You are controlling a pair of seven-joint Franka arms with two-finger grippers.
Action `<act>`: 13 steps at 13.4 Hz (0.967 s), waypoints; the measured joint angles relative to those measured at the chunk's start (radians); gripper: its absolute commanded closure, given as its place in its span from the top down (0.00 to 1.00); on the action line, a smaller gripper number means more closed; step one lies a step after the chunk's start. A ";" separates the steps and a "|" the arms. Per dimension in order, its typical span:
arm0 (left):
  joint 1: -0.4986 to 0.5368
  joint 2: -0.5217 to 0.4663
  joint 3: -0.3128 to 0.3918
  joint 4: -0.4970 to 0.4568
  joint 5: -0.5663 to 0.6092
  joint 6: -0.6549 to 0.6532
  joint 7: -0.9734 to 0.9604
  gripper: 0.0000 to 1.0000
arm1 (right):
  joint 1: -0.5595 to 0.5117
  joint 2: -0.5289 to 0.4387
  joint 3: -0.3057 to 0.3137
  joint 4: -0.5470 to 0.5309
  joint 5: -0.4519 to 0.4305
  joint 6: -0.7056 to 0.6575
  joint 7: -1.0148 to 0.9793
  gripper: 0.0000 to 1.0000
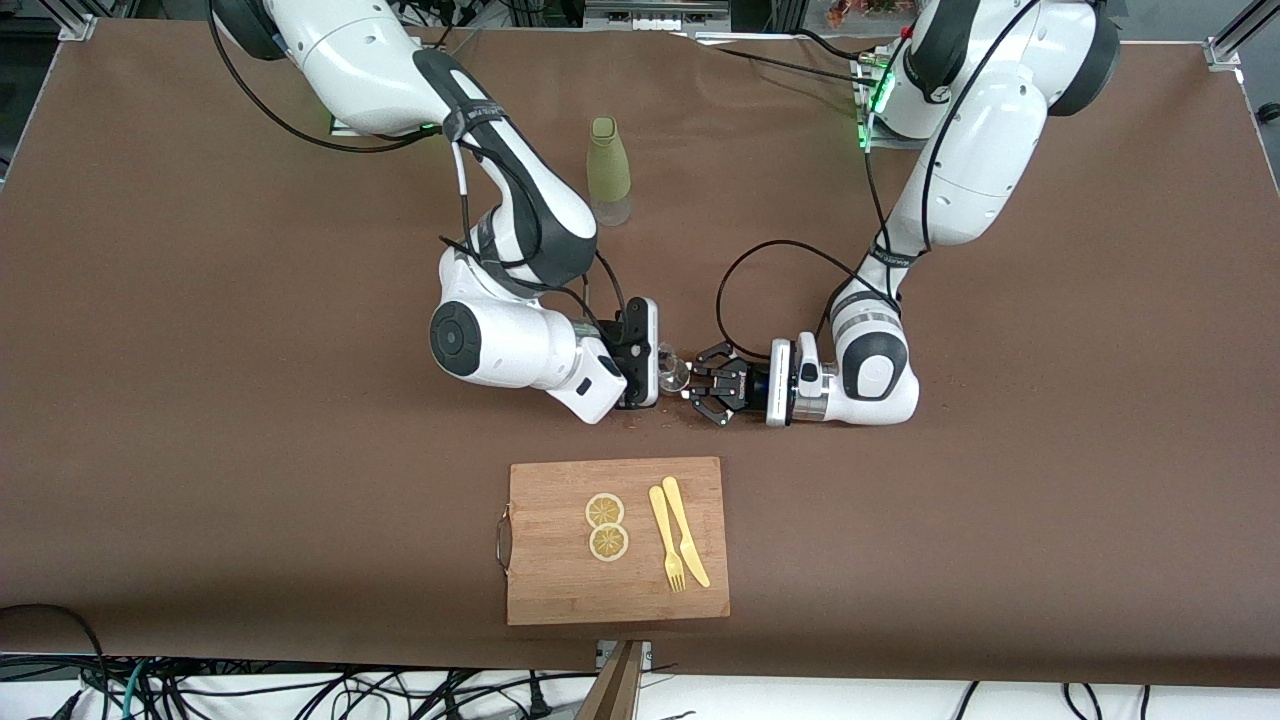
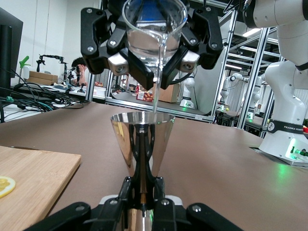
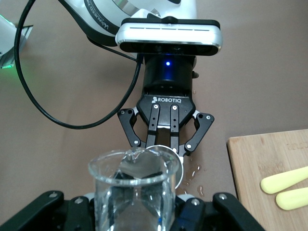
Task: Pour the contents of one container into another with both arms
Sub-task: 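Tilt the glass with the right gripper to pour into the jigger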
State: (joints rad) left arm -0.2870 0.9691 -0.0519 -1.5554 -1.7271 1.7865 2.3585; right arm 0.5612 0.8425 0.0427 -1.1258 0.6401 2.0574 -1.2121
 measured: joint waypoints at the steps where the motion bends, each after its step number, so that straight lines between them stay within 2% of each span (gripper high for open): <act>1: -0.002 0.000 0.000 0.000 0.000 0.001 0.000 0.00 | 0.000 0.000 0.000 0.000 -0.003 0.000 0.000 0.00; 10: -0.005 0.005 0.001 0.003 0.000 0.006 0.000 0.00 | 0.001 0.000 0.000 0.000 -0.005 0.000 0.000 0.00; 13: -0.005 0.006 0.001 0.004 0.000 0.006 0.000 0.00 | 0.000 0.000 0.000 0.000 0.031 0.002 0.001 0.00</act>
State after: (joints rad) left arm -0.2923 0.9751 -0.0511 -1.5512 -1.7271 1.7927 2.3586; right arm 0.5616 0.8422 0.0425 -1.1255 0.6716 2.0596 -1.2114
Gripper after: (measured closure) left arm 0.793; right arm 0.868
